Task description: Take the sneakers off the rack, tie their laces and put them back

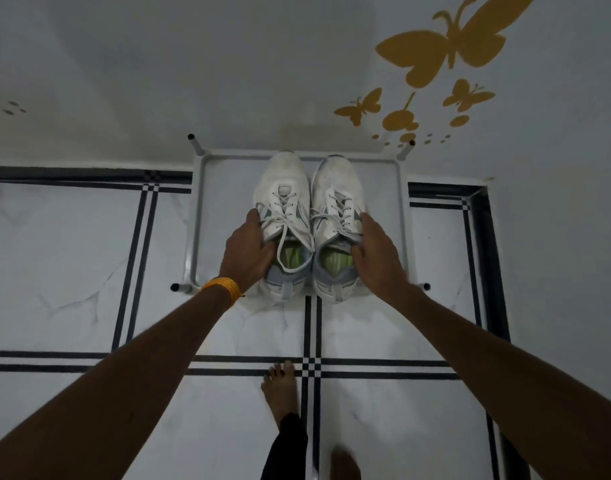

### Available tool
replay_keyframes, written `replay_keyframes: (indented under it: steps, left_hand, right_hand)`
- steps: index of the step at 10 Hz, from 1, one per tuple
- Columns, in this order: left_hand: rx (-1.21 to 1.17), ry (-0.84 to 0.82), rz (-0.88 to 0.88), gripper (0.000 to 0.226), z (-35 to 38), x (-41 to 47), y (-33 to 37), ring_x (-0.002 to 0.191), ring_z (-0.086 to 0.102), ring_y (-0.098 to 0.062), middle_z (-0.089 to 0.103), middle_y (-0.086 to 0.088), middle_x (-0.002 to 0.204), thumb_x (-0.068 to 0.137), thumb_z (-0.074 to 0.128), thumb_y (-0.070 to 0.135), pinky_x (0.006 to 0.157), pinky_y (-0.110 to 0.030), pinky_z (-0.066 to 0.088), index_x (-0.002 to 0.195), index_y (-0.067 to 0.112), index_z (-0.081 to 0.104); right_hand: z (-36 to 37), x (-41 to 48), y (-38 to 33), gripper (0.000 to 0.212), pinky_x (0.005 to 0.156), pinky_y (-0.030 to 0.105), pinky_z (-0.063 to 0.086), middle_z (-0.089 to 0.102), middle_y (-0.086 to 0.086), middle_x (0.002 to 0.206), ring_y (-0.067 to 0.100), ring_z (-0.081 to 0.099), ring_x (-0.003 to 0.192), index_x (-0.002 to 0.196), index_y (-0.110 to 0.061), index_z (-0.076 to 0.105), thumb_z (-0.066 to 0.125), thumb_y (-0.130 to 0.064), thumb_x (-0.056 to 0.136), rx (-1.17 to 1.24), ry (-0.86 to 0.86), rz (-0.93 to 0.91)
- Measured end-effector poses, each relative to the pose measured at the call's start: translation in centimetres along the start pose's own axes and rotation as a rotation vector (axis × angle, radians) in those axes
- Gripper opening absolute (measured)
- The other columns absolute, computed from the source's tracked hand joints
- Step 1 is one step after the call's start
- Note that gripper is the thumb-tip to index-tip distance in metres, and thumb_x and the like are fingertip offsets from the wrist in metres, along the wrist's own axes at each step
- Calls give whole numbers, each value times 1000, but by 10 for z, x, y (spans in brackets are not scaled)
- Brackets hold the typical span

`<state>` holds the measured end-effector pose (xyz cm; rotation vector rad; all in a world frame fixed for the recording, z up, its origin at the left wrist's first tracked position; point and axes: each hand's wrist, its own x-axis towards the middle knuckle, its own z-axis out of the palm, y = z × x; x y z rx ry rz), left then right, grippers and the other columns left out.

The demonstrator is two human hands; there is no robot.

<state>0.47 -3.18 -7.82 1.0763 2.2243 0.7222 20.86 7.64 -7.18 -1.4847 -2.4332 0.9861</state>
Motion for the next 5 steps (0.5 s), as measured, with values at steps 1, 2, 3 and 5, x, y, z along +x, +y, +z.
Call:
replay_keyframes:
  steps: [1,2,3,5]
  left_hand:
    - [19,-32,-16,37,9,34,-13,97,65,-38,67,-14,113,88,58,24,85,-46,53,120,12,44]
    - [36,-72,5,40,21,50,-27,98,65,-38,66,-15,116,89,57,24,86,-47,54,122,10,42]
    - [28,-71,7,45,28,53,-35,102,64,-38,64,-15,121,90,56,24,89,-47,53,129,9,39]
    - [165,-112,-68,56,26,52,-30,95,65,-35,65,-13,116,86,57,48,81,-46,55,125,13,41]
  right_hand:
    - [17,31,10,56,98,44,49,55,21,131,35,57,115,144,-2,35,50,-3,91,11,-40,12]
    - [31,48,24,54,95,43,50,57,17,128,33,58,112,142,-6,36,50,-3,89,-29,-88,36]
    - [36,50,29,56,97,42,49,56,15,130,31,57,114,144,-9,35,50,-4,90,-25,-106,62]
    - [20,56,22,62,94,44,49,56,14,126,32,57,113,146,-17,32,60,-24,91,-73,-252,94]
